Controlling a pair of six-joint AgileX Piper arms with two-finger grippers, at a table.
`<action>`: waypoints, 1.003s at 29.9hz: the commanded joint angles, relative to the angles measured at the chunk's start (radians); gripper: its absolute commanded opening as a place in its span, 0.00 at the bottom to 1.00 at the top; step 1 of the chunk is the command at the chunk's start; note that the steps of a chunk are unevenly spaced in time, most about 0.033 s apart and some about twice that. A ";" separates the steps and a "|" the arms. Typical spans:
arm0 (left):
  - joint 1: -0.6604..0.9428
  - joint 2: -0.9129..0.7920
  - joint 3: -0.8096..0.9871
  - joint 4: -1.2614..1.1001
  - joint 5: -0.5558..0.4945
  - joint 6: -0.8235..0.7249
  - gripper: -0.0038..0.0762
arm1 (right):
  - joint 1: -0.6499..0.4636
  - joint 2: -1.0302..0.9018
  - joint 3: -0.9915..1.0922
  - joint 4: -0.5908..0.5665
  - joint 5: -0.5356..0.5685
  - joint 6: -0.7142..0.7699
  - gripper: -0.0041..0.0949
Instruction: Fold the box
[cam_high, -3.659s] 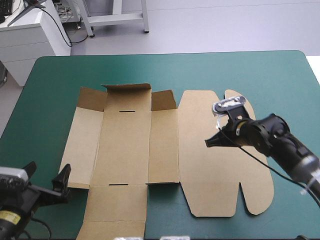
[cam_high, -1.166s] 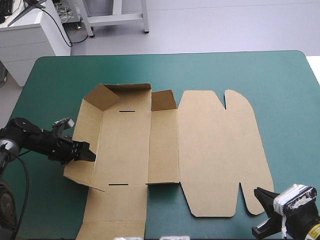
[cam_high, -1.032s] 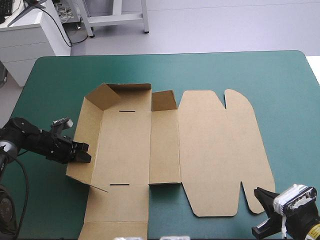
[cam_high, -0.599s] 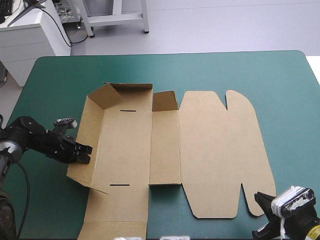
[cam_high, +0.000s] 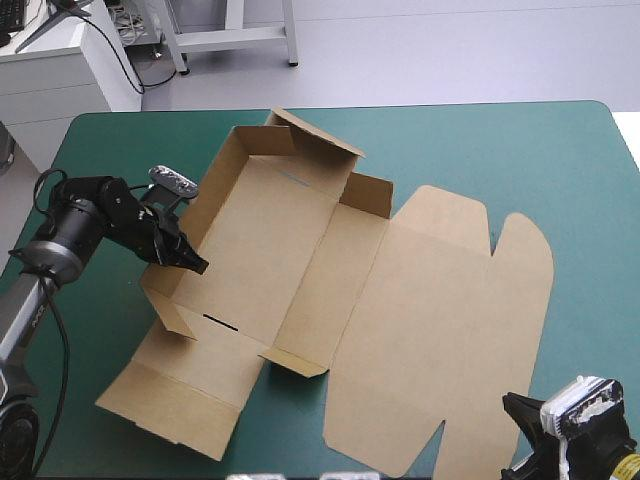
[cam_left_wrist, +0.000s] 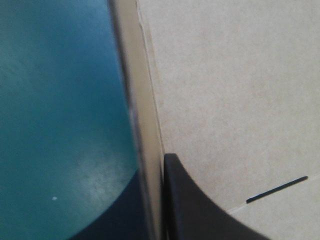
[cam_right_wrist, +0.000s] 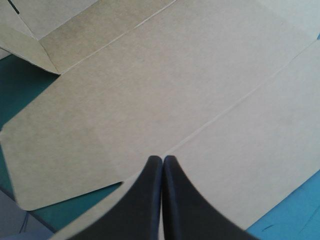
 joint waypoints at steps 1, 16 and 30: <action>-0.072 -0.007 -0.097 0.133 -0.030 0.016 0.04 | 0.000 0.013 -0.028 0.023 -0.058 -0.003 0.02; -0.403 0.070 -0.267 0.592 -0.103 0.045 0.04 | 0.000 0.013 -0.028 0.036 -0.046 0.016 0.02; -0.646 0.061 -0.198 0.826 -0.224 -0.046 0.04 | 0.000 0.013 -0.028 0.036 -0.046 0.016 0.02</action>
